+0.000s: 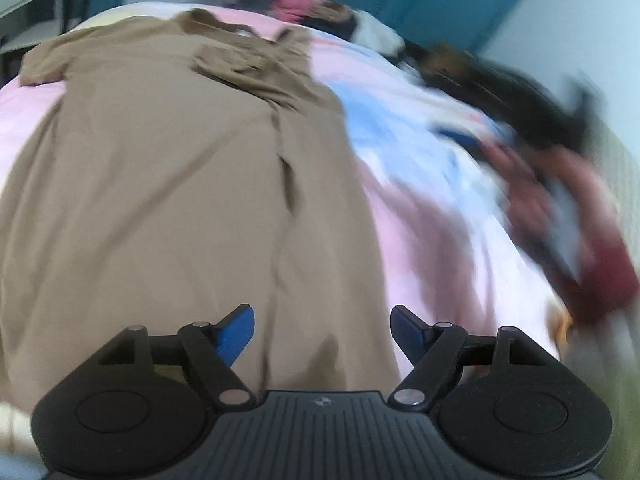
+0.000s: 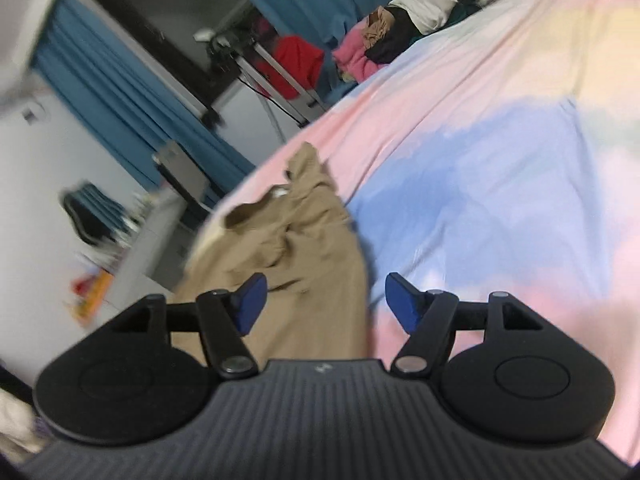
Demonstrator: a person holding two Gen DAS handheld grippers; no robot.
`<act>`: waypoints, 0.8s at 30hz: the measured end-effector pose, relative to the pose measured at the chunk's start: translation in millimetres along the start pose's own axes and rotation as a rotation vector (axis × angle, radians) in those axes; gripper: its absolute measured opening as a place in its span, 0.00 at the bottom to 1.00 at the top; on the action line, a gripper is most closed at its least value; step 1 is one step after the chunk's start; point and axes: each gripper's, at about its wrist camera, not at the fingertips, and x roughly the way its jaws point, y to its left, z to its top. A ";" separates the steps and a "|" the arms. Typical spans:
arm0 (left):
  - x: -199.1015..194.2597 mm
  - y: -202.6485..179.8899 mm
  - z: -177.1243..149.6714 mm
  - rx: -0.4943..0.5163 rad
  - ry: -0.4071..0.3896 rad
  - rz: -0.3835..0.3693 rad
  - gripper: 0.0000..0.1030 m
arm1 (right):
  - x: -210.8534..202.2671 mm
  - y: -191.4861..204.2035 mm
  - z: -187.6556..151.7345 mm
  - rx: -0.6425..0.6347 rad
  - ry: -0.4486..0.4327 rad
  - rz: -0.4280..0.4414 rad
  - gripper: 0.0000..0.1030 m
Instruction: Fold clothes
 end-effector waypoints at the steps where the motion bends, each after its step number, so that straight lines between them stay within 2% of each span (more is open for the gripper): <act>1: 4.7 6.1 12.1 -0.034 -0.011 -0.005 0.76 | -10.7 -1.7 -8.2 0.008 0.002 0.007 0.67; 4: 25.1 24.2 56.1 -0.133 -0.054 -0.017 0.76 | -34.0 -6.9 -33.1 0.017 -0.012 -0.045 0.67; 6: 46.0 37.7 89.2 -0.207 -0.065 -0.014 0.77 | -35.5 -9.3 -43.9 0.010 -0.018 -0.119 0.67; 10: 97.6 60.3 145.8 -0.394 -0.096 -0.021 0.76 | -13.6 -17.0 -40.0 -0.023 -0.029 -0.211 0.67; 14: 145.1 77.6 191.3 -0.512 -0.143 0.035 0.76 | 9.9 -33.7 -34.8 0.032 -0.014 -0.219 0.67; 17: 171.1 85.4 213.6 -0.519 -0.181 0.133 0.76 | 21.9 -38.3 -30.5 0.035 -0.024 -0.211 0.67; 19: 186.3 93.0 224.6 -0.500 -0.207 0.168 0.74 | 32.8 -40.1 -27.6 0.023 -0.029 -0.228 0.67; 21: 197.2 96.1 233.1 -0.472 -0.234 0.172 0.73 | 42.7 -44.9 -25.1 0.042 -0.016 -0.230 0.67; 23: 205.6 93.8 240.6 -0.425 -0.248 0.161 0.65 | 50.4 -49.7 -23.4 0.061 -0.005 -0.222 0.67; 24: 209.8 90.4 244.3 -0.390 -0.246 0.158 0.50 | 53.2 -52.1 -22.9 0.070 0.001 -0.213 0.67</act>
